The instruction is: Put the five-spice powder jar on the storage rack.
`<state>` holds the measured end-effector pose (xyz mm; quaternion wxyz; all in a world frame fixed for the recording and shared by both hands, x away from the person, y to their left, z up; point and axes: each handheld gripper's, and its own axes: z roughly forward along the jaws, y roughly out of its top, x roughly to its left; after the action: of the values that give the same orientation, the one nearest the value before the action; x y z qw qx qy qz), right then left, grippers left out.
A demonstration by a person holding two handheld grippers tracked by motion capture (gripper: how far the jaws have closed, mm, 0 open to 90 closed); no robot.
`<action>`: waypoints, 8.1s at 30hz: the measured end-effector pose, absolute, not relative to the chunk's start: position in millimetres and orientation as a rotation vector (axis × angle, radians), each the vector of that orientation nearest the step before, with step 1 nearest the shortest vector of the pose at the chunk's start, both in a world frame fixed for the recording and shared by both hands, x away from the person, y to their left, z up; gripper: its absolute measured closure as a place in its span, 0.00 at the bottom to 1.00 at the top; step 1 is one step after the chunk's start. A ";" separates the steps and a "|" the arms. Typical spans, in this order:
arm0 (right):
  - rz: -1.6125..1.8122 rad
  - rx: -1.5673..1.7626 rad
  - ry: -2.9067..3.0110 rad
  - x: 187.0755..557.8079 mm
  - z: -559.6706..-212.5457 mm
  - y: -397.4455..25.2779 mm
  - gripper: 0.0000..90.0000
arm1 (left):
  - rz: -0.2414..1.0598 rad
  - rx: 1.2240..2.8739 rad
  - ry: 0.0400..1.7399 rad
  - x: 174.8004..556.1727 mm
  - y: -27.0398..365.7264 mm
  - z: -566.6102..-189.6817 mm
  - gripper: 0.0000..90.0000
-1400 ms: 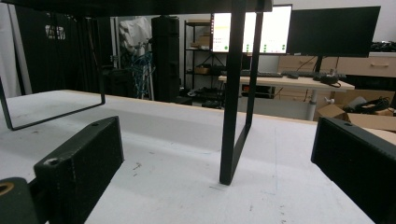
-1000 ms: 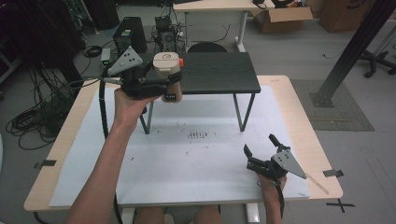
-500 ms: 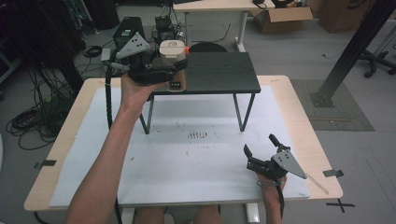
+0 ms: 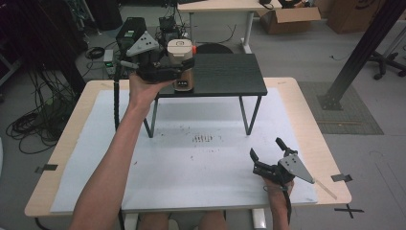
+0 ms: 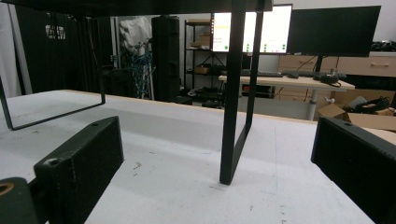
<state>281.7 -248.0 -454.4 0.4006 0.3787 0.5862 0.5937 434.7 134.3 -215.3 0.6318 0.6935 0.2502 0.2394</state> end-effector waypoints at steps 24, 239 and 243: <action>1.500 0.958 1.483 281.7 -454.4 -247.8 0.02 | 0.554 1.603 0.588 452.5 129.6 -222.3 0.27; 1.507 0.942 1.503 282.1 -454.3 -247.3 0.01 | 0.781 1.410 0.824 275.5 339.2 -445.7 0.02; 1.508 0.942 1.501 281.9 -454.4 -247.4 0.01 | 0.781 1.415 0.829 274.6 338.4 -450.4 0.02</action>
<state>281.9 -247.4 -454.4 0.3963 0.3715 0.5923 0.5950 274.6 338.4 -450.4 0.6151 0.6142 0.3597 0.3391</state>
